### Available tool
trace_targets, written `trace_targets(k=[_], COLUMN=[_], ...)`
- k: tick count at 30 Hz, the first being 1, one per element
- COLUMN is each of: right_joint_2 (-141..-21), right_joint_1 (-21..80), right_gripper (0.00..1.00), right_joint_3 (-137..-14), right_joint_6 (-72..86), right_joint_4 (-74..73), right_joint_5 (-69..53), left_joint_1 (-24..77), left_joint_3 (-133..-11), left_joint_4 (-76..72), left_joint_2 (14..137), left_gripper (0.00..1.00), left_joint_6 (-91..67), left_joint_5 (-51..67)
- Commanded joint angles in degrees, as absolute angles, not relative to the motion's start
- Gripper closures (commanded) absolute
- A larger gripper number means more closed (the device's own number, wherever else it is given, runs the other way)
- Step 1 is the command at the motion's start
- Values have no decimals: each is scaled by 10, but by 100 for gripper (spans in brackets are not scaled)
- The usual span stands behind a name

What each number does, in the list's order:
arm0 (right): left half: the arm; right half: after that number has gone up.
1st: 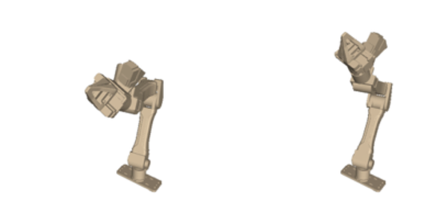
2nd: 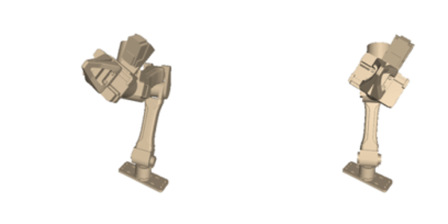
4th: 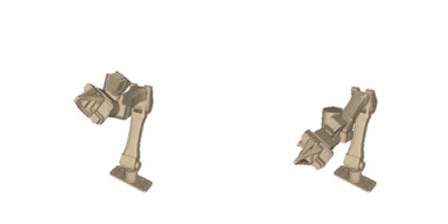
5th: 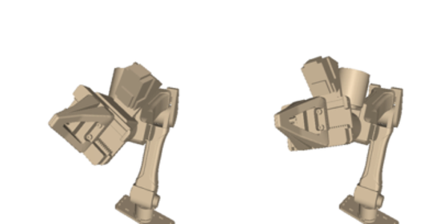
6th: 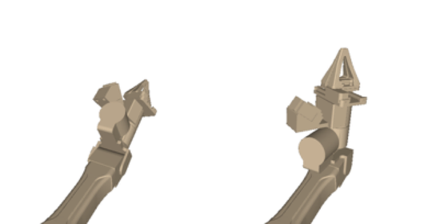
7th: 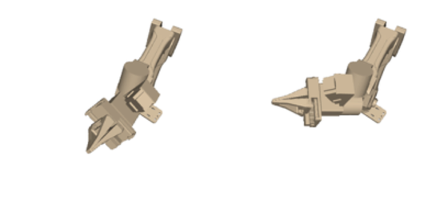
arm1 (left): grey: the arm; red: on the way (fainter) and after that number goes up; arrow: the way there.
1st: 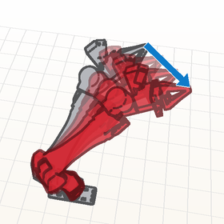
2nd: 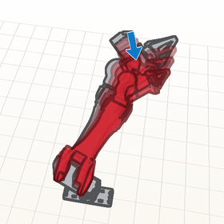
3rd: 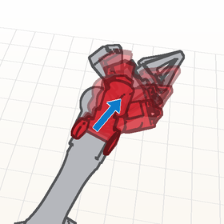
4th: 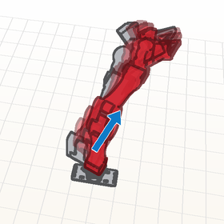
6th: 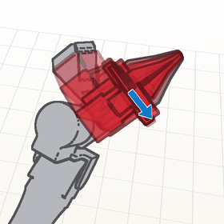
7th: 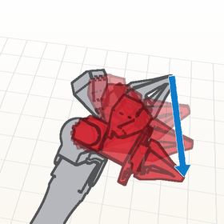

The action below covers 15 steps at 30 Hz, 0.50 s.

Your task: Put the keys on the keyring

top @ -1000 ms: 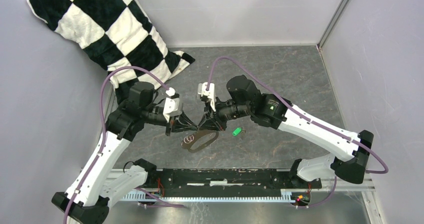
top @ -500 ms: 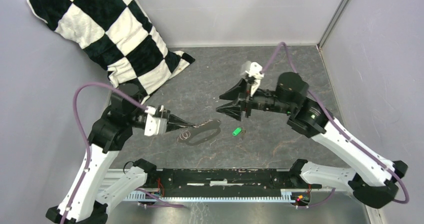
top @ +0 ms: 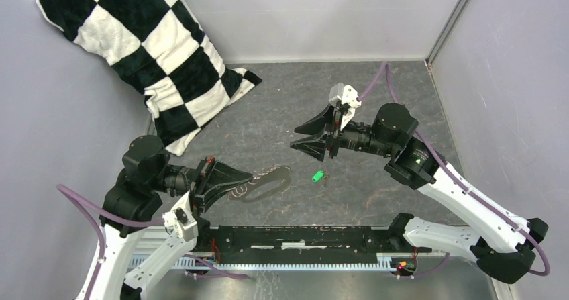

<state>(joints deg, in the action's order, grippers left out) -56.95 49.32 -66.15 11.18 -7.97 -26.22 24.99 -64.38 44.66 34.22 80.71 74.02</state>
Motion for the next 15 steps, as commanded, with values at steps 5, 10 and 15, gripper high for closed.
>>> trace_targets(k=[5, 10, 15], right_joint_2=[-560, -554, -555], right_joint_1=[490, 489, 489], right_gripper=[49, 50, 50], right_joint_3=[-654, -642, -636], right_joint_6=[124, 127, 128], right_joint_4=[-31, -15, -6], right_joint_5=[-264, -271, -274], left_joint_1=[251, 252, 252], left_joint_3=[-672, -690, -690], left_joint_4=[249, 149, 132], left_joint_2=[357, 376, 375], left_gripper=[98, 98, 98], left_joint_6=[558, 367, 339], left_joint_5=[781, 785, 792])
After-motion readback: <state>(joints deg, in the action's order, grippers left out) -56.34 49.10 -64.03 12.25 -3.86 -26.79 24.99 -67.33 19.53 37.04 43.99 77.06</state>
